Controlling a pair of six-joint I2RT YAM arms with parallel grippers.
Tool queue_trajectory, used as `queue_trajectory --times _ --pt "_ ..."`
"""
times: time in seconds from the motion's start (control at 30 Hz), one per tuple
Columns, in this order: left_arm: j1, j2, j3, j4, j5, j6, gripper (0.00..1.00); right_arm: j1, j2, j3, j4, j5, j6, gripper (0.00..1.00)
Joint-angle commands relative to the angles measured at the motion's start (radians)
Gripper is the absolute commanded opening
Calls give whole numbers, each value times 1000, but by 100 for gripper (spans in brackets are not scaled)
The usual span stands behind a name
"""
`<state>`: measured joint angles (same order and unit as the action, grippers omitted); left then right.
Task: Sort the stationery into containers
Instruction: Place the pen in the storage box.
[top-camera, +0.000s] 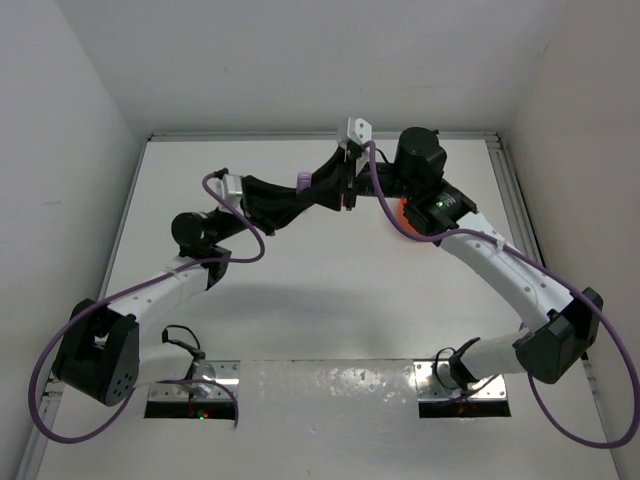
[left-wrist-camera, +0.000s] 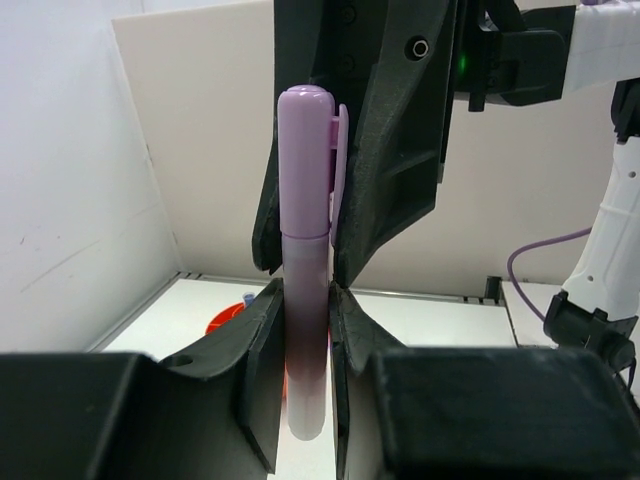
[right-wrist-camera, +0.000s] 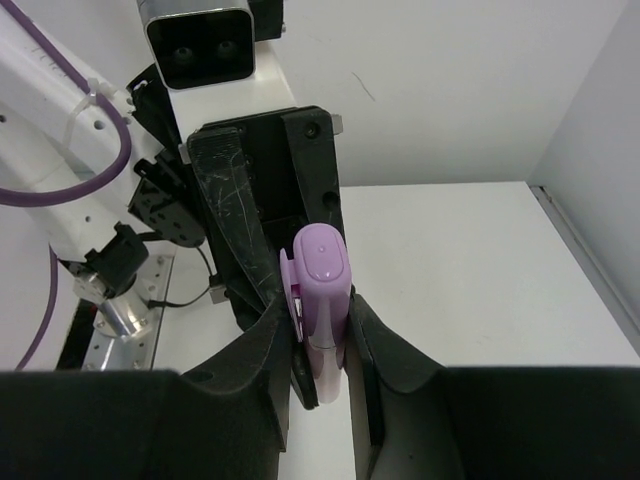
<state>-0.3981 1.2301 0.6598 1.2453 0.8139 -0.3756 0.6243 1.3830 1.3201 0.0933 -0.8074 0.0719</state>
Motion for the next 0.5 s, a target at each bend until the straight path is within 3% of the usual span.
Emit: queue_trajectory --times 0.0,0.03,0.07,0.13,0.17,0.2,0.23,0.27,0.47 --pt "-5 -24 20 65 -87 -2 14 3 -29 4 -38 17 -23 0" --pt "-7 -24 20 63 -93 -2 23 2 -30 1 -38 23 -26 0" --pt "-7 -26 18 62 -97 -3 44 3 -32 -2 -40 30 -27 0" --pt "-5 -23 18 57 -96 -3 65 3 -38 -16 -33 63 -30 0" --pt "-5 -23 18 51 -96 1 69 2 -44 -24 -26 74 -30 0" --pt "-5 -23 20 34 -94 6 92 2 -56 -45 -3 89 -35 0" --pt "-7 -24 20 23 -91 13 92 2 -65 -58 6 111 -40 0" --pt "-7 -27 18 8 -75 36 100 2 -73 -70 17 153 -43 0" --pt "19 -49 12 -159 -32 151 100 -43 -102 -116 28 348 -18 0"
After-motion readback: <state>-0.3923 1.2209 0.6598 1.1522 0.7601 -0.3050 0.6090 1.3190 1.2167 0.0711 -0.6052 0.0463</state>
